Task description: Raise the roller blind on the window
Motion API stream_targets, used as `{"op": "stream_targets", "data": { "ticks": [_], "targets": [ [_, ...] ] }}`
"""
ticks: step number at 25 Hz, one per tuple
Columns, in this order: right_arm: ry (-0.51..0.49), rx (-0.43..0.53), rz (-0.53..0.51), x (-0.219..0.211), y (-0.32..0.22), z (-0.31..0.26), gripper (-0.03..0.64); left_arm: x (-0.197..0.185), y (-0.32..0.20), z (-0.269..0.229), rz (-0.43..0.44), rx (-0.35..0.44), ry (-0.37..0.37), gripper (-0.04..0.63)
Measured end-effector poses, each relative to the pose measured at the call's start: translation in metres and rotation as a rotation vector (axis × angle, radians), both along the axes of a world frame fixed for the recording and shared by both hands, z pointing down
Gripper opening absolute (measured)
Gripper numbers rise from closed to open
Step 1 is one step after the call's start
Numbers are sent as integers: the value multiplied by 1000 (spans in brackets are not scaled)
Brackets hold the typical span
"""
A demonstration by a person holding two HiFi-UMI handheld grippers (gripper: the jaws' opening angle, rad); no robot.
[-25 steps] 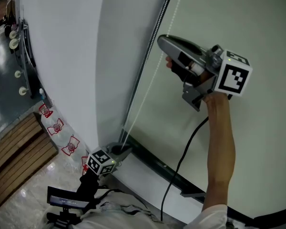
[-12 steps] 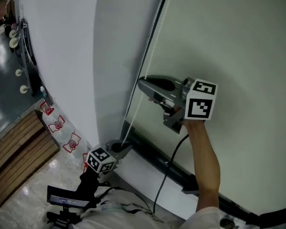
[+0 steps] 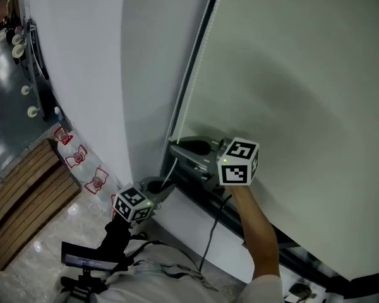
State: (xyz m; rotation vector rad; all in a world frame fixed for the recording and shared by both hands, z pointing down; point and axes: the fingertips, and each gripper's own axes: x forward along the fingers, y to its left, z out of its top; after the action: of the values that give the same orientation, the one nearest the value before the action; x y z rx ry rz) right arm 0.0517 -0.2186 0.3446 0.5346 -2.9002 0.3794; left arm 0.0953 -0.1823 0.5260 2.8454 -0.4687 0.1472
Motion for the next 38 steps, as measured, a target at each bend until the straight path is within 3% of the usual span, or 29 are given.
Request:
{"op": "stream_targets", "data": {
  "ticks": [11,14,19,24,28,38],
  "targets": [
    [108,-146,-11,-12,25,115,15,2,2,3,9,-9,-14,-2],
    [75,-183,5,-10,26,130,15,2,2,5,8,-13,-16,-2],
    [93,-72,-29,-15,35,117,21,2,1,1,5,-8,-4,-2],
    [-3,-44,-16,-13,23,77,62,4,2,0,10,-8,1,-2],
    [-20,25,-16,-10,7,35,106,7,3,1,15,-10,4,-2],
    [-119,230,-19,0,-20,-109,110,10,3,0,16,-9,9,-2]
  ]
}}
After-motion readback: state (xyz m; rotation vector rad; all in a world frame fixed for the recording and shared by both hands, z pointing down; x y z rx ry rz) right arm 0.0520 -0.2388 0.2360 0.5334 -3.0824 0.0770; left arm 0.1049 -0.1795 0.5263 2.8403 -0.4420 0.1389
